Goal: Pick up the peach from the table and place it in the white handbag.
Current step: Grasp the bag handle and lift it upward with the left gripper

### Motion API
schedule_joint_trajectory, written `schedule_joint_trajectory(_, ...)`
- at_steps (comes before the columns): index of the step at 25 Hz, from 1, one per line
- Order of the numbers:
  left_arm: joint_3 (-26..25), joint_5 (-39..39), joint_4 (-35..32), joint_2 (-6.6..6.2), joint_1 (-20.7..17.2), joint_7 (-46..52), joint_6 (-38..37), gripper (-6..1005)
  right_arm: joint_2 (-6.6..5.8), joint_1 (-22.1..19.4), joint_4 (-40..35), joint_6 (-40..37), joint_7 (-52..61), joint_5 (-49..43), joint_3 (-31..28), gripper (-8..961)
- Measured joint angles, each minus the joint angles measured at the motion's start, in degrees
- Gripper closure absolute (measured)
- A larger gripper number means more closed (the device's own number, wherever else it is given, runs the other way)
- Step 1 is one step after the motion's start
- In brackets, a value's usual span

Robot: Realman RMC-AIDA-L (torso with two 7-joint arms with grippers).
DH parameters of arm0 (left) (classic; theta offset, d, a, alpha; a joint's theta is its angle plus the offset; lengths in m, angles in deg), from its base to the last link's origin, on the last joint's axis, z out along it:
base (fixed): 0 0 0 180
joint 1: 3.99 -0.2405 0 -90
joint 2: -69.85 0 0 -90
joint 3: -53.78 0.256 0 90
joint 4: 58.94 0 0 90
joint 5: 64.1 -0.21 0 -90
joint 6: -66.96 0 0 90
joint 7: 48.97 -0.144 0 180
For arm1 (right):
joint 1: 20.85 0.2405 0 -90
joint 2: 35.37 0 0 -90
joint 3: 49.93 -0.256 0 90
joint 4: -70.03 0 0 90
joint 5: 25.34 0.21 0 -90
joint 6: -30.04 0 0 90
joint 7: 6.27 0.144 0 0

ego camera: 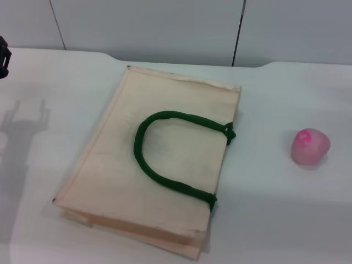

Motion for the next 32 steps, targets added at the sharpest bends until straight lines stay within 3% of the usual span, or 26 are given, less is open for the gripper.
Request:
schedule_joint_trajectory(21, 0.2, -0.3, 0.0, 0.00, -0.2, 0.2, -0.1, 393, -0.01, -0.1, 0.1, 0.0, 0.1, 0.0, 0.0, 133)
schedule_joint_trajectory(26, 0.5, -5.3, 0.2, -0.28, -0.1, 6.0, 0.0, 392, -0.26, -0.1, 0.7, 0.0, 3.0, -0.6, 0.5, 133)
schedule_joint_trajectory(32, 0.7, -16.5, 6.0, -0.67, 1.4, 21.7, -0.4, 391, -1.15, -0.3, -1.1, -0.2, 12.1, -6.9, 1.5, 133)
